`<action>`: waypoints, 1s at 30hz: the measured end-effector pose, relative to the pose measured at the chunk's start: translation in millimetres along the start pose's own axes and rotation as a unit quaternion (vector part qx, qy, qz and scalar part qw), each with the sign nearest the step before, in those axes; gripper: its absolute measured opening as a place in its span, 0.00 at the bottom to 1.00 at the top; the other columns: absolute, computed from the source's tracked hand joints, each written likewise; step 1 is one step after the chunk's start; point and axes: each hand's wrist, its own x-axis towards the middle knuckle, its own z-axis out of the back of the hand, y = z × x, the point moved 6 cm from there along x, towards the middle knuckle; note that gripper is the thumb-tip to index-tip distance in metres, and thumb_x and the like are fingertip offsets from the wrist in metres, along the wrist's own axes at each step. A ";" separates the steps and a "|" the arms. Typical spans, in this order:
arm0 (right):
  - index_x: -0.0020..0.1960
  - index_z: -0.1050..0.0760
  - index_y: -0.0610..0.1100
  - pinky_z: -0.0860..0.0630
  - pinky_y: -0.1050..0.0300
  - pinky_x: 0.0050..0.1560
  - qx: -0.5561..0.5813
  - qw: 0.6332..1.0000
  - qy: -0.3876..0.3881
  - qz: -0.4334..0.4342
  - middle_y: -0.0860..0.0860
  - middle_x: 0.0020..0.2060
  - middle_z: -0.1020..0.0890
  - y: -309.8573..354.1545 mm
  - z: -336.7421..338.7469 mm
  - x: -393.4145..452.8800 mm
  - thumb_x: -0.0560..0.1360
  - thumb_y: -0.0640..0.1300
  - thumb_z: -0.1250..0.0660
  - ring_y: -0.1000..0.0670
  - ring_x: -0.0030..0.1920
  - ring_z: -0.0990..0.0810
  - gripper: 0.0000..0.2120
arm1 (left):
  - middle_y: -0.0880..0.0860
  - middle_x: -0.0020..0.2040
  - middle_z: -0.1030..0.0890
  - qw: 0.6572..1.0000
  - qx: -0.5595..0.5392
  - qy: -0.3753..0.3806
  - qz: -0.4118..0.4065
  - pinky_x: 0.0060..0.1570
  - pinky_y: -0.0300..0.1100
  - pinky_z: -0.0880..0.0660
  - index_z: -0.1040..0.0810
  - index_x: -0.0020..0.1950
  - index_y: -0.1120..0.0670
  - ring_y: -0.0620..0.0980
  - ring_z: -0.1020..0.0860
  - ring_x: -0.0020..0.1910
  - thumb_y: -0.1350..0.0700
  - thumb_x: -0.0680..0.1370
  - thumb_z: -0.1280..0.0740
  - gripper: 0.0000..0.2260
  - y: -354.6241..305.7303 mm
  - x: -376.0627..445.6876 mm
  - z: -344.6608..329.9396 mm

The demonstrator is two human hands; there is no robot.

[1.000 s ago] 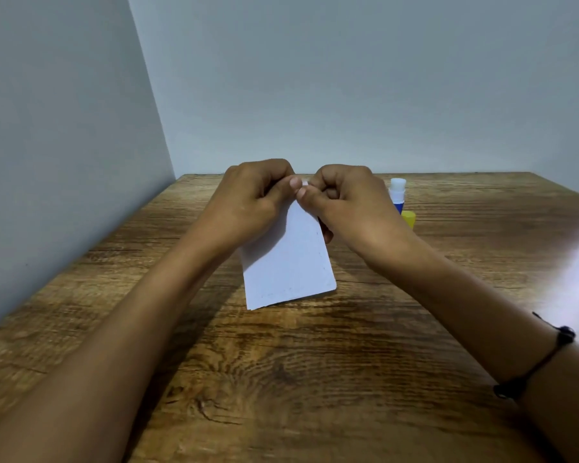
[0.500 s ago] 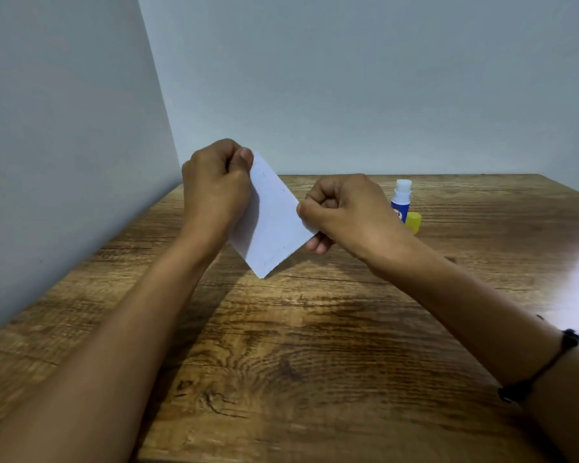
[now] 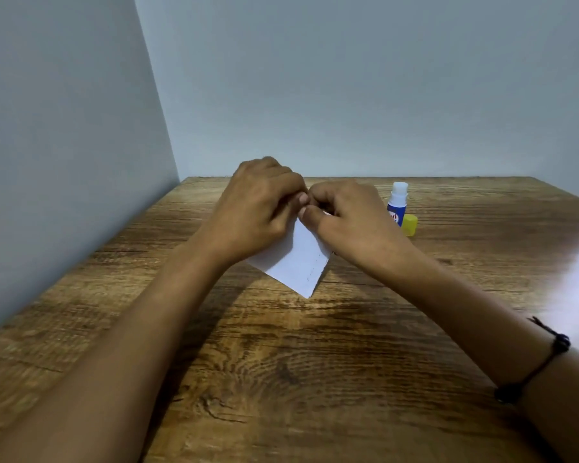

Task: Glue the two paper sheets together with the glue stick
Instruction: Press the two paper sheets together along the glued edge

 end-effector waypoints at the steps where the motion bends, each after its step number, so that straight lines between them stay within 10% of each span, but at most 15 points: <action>1: 0.32 0.32 0.44 0.42 0.64 0.29 -0.002 1.000 0.003 0.000 0.53 0.25 0.32 0.4 -0.3 -0.3 0.75 0.42 0.38 0.54 0.29 0.35 0.13 | 0.58 0.30 0.23 1.000 0.002 0.006 0.002 0.38 0.48 0.33 0.24 0.36 0.62 0.57 0.27 0.34 0.56 0.72 0.43 0.13 1.2 -0.4 -0.3; 8: 0.38 0.23 0.38 0.23 0.50 0.41 0.063 0.997 -0.027 -0.032 0.49 0.27 0.23 2.2 9.1 3.6 0.74 0.41 0.38 0.46 0.34 0.21 0.10 | 0.57 0.30 0.22 0.998 0.017 -0.021 0.048 0.38 0.44 0.37 0.23 0.37 0.61 0.54 0.29 0.33 0.59 0.72 0.40 0.10 17.0 0.0 11.2; 13: 0.38 0.24 0.36 0.24 0.58 0.33 0.118 0.990 -0.046 -0.060 0.46 0.23 0.23 -3.5 11.2 2.6 0.74 0.39 0.39 0.53 0.21 0.25 0.09 | 0.57 0.33 0.21 0.996 0.030 -0.033 0.071 0.38 0.44 0.38 0.23 0.38 0.61 0.57 0.26 0.35 0.60 0.72 0.42 0.10 25.1 -1.4 13.5; 30: 0.39 0.23 0.37 0.23 0.50 0.39 0.084 0.993 -0.080 -0.017 0.41 0.32 0.19 0.6 14.1 -0.5 0.74 0.43 0.36 0.43 0.37 0.20 0.10 | 0.49 0.31 0.24 0.969 -0.188 0.063 0.149 0.31 0.40 0.36 0.25 0.37 0.51 0.43 0.31 0.31 0.54 0.76 0.36 0.07 17.5 -3.7 -0.4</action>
